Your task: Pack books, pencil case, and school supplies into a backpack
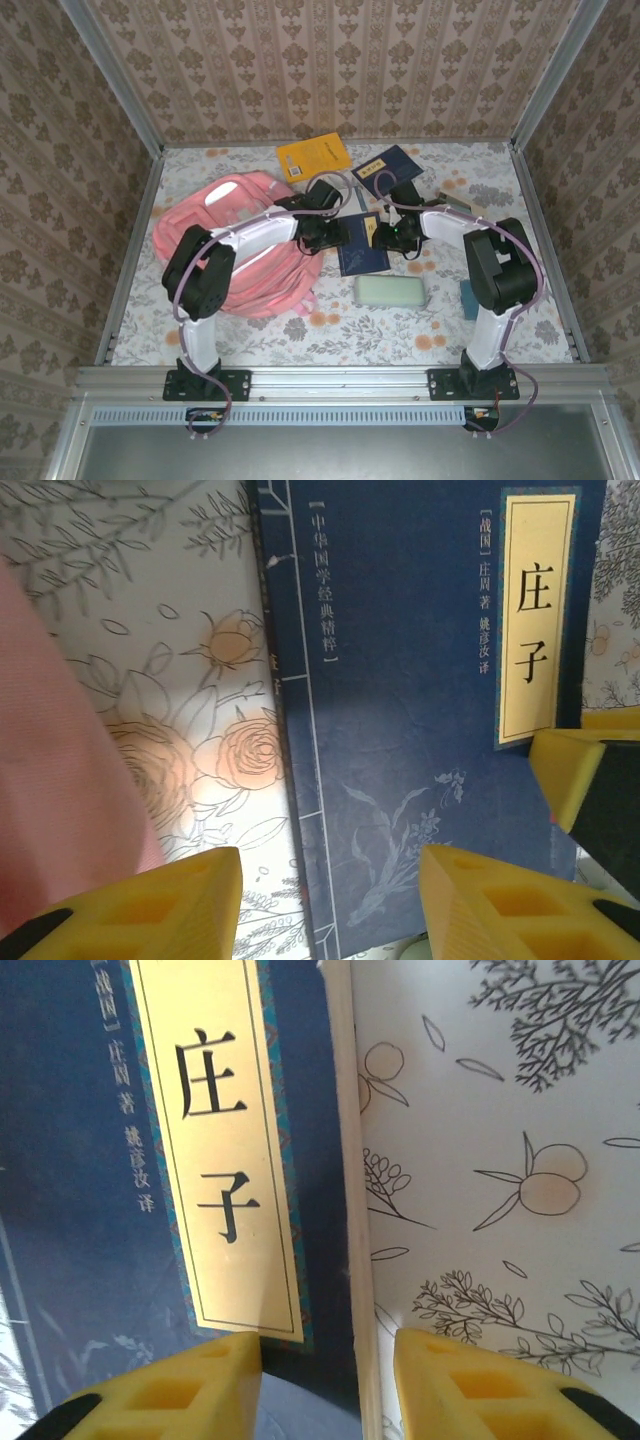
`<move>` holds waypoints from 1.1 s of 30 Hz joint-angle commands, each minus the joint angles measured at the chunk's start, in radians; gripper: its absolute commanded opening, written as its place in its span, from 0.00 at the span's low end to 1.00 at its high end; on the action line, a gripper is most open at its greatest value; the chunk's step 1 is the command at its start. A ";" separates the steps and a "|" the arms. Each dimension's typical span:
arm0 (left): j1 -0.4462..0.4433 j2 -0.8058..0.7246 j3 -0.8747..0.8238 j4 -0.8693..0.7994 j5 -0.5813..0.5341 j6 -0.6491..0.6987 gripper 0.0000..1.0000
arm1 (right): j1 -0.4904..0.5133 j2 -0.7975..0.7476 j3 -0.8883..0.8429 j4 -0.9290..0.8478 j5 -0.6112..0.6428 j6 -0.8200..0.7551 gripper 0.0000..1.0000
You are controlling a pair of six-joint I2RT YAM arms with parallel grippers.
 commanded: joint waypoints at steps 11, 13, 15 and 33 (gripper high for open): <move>-0.018 0.115 0.033 -0.014 0.056 -0.097 0.49 | 0.018 0.027 -0.065 0.055 -0.055 0.058 0.22; -0.017 0.113 -0.001 0.077 0.105 -0.108 0.49 | 0.019 0.031 -0.069 0.063 -0.062 0.068 0.22; -0.011 0.109 -0.041 0.192 0.162 -0.139 0.48 | 0.022 0.040 -0.071 0.067 -0.077 0.075 0.21; 0.023 -0.058 -0.213 0.591 0.268 -0.165 0.00 | -0.008 -0.128 -0.122 0.120 -0.088 0.115 0.56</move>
